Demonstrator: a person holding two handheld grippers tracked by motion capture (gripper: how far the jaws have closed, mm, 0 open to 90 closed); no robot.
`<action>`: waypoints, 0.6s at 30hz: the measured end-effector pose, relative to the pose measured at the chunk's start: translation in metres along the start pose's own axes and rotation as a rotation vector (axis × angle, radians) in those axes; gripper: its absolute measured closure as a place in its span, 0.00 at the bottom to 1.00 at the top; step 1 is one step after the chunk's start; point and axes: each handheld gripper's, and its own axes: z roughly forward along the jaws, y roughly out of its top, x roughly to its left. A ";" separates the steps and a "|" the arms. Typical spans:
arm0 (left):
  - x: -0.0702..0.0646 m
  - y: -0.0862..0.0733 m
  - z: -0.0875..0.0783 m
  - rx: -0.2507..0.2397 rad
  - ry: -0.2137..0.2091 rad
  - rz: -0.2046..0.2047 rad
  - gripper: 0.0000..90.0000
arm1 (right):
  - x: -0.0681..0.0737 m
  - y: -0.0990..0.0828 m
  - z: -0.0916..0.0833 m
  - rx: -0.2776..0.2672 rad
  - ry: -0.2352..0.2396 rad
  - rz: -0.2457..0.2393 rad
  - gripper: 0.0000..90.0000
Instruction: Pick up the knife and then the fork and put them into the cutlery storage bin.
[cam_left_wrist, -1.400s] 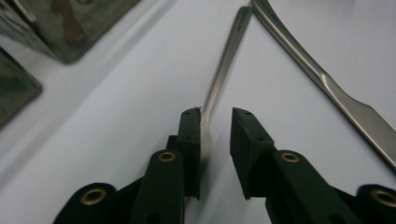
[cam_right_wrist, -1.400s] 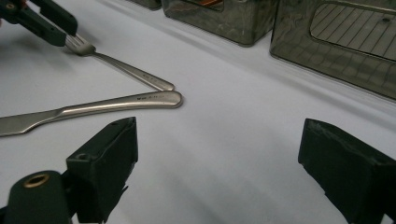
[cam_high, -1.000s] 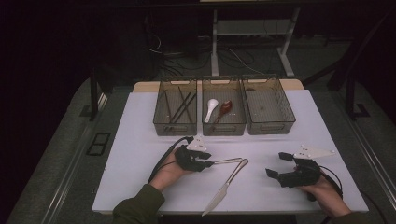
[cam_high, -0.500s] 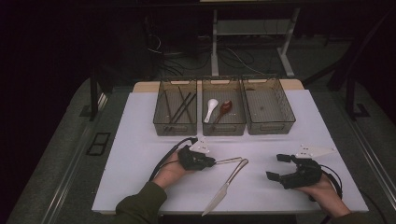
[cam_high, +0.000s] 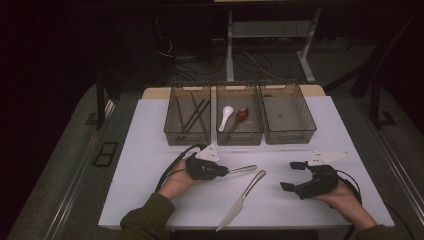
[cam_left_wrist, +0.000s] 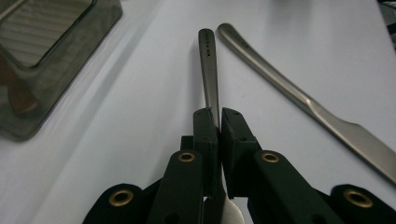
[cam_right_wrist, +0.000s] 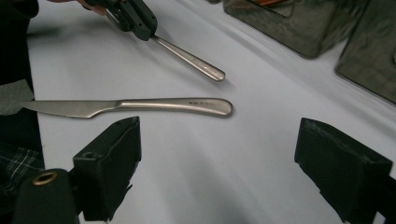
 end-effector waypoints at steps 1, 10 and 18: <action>-0.001 0.002 -0.001 -0.001 -0.001 0.008 0.93 | 0.000 0.002 0.000 0.004 0.009 -0.008 0.16; -0.016 0.016 0.000 -0.015 -0.046 0.069 0.93 | 0.002 0.023 0.013 0.056 0.072 -0.072 0.16; -0.029 0.030 0.001 -0.037 -0.092 0.126 0.93 | 0.009 0.042 0.031 0.122 0.171 -0.154 0.26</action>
